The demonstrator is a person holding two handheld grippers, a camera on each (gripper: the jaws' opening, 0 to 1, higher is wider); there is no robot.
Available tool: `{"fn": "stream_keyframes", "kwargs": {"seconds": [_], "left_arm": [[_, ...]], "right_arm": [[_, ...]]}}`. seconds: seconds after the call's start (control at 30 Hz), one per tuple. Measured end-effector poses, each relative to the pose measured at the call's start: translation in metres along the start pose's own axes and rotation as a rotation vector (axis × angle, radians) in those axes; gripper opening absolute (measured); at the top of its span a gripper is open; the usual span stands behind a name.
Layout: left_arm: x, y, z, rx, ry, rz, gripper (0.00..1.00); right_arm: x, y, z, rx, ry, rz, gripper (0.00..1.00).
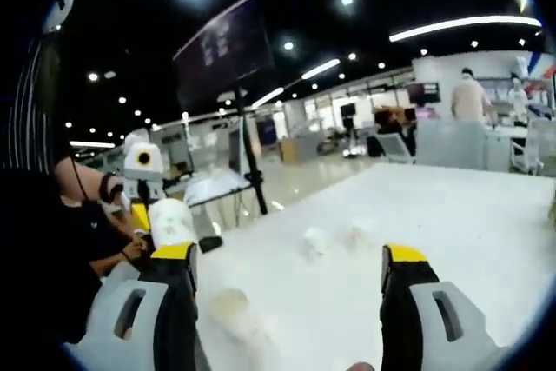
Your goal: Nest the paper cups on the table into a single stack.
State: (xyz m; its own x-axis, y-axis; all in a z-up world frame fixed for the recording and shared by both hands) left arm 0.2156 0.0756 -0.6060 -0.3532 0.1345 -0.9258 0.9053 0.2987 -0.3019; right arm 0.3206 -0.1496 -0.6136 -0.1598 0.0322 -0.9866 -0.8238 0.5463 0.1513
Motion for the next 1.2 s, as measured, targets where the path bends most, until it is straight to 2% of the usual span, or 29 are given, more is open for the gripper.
{"fn": "stream_keyframes", "kwargs": {"seconds": [0.03,0.13,0.33,0.5,0.63,0.67,0.7,0.8,1.1,1.2], "left_arm": [[-0.001,-0.001,0.002,0.003,0.013,0.009,0.00],[-0.001,0.000,0.005,0.002,0.055,0.041,0.00],[-0.003,0.002,0.006,-0.003,0.083,0.078,0.00],[0.001,0.003,0.007,-0.001,0.139,0.099,0.00],[0.005,0.006,0.009,-0.006,0.185,0.125,0.00],[0.005,0.006,0.009,-0.005,0.189,0.129,0.00],[0.005,0.007,0.010,-0.007,0.215,0.146,0.00],[0.003,0.010,0.011,-0.018,0.228,0.179,0.00],[0.009,0.019,0.016,-0.025,0.357,0.243,0.00],[0.014,0.020,0.021,-0.007,0.407,0.273,0.00]], "right_arm": [[0.001,-0.003,-0.001,0.007,0.017,-0.034,0.90],[0.002,-0.005,-0.001,0.003,0.032,-0.044,0.92],[0.008,-0.010,-0.003,0.013,0.066,-0.057,1.00],[0.013,-0.014,-0.005,0.029,0.079,-0.059,1.00],[0.021,-0.021,-0.006,0.055,0.136,-0.115,1.00],[0.021,-0.021,-0.005,0.055,0.133,-0.116,1.00],[0.023,-0.023,-0.006,0.062,0.142,-0.117,1.00],[0.026,-0.028,-0.007,0.073,0.154,-0.111,1.00],[0.037,-0.030,-0.012,0.087,0.186,-0.137,0.99],[0.040,-0.030,-0.015,0.092,0.193,-0.136,0.99]]}}
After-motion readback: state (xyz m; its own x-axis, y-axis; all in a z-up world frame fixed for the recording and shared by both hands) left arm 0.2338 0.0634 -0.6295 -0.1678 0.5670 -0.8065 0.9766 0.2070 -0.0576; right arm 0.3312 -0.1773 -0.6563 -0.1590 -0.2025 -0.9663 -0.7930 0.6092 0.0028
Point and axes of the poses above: the point that each gripper's makers call its tool centre point, and the gripper's own axes: z roughly forward along the fingers, y roughly to its left, x roughly out of its underside, the point moved 5 cm from there along -z, roughly backward along the fingers, and after that the axes turned 8 degrees about -y, right-handed, at the moved point
